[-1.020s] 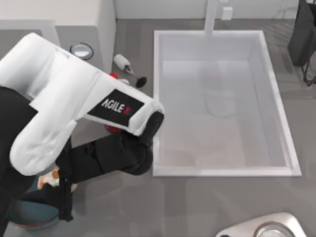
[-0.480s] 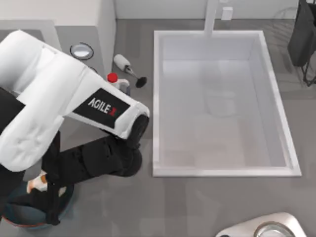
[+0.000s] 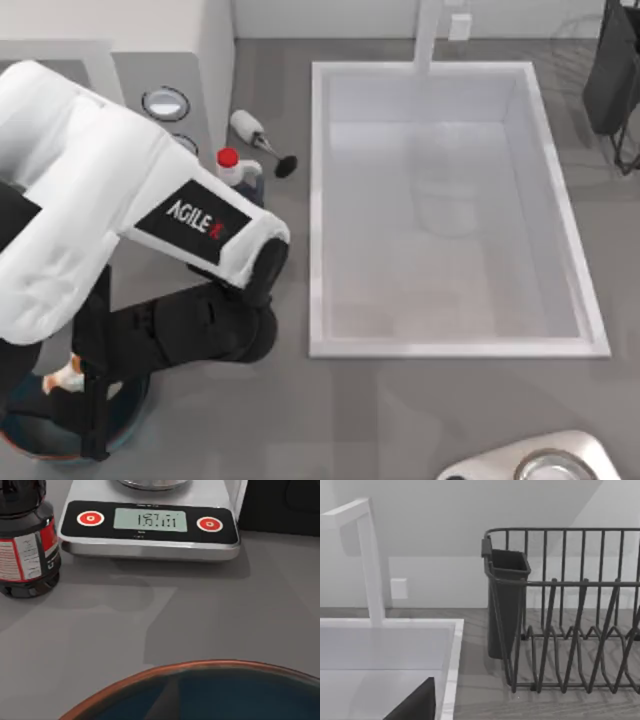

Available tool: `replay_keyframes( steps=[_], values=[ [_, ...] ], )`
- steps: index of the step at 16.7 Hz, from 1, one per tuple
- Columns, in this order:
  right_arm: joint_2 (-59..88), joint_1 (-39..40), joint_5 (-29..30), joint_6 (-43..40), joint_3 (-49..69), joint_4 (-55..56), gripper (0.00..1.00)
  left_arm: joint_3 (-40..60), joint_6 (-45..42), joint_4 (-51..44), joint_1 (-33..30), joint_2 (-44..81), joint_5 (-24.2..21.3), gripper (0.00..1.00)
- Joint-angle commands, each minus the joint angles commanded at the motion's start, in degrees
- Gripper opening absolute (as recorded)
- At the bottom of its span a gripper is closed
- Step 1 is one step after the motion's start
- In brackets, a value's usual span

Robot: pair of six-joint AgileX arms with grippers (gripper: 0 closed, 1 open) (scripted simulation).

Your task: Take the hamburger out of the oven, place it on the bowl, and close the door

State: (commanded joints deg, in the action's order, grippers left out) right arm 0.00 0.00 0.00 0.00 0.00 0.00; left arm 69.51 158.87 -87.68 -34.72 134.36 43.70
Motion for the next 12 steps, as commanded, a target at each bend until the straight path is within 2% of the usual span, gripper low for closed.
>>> replay_keyframes(
  steps=[1, 12],
  values=[
    [0.0, 0.0, 0.0, 0.0, 0.0, 0.0, 1.0, 0.0, 0.0, 0.0, 0.0, 0.0, 0.0, 0.0],
    [0.0, 0.0, 0.0, 0.0, 0.0, 0.0, 1.0, 0.0, 0.0, 0.0, 0.0, 0.0, 0.0, 0.83]
  ],
)
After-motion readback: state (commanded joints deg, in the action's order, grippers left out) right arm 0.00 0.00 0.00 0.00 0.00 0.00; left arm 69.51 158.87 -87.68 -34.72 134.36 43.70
